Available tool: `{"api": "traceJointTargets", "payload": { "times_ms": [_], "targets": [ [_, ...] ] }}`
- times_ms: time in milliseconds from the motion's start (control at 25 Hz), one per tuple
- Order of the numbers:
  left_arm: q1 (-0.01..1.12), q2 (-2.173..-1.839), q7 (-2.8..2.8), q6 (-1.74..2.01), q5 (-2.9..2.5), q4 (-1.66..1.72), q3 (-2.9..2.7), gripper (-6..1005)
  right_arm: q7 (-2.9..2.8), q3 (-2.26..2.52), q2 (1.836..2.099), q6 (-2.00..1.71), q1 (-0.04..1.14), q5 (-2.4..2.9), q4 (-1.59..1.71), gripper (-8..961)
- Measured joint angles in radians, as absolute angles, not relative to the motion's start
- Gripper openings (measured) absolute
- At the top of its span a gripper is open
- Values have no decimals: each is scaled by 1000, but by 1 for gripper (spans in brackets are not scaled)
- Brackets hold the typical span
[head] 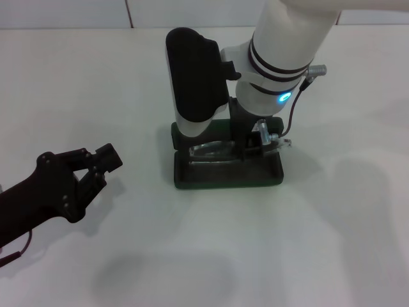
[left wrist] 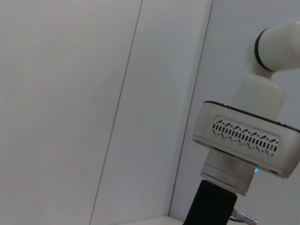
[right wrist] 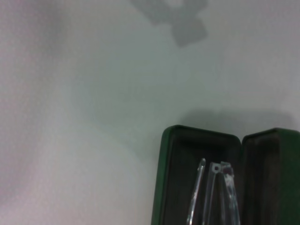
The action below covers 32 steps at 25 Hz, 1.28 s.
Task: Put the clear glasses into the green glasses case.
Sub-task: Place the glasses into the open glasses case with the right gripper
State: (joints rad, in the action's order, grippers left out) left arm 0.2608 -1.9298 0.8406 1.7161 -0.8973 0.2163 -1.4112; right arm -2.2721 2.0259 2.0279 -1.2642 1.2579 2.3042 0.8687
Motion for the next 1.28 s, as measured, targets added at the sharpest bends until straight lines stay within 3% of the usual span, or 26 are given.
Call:
{"api": "traceJointTargets", "payload": {
  "times_ms": [1280],
  "targets": [
    [252,-1931,841,1707,-896,216,-1411,113,-2284,2037,2028,-1272,1254,2287,873,114]
  ]
}}
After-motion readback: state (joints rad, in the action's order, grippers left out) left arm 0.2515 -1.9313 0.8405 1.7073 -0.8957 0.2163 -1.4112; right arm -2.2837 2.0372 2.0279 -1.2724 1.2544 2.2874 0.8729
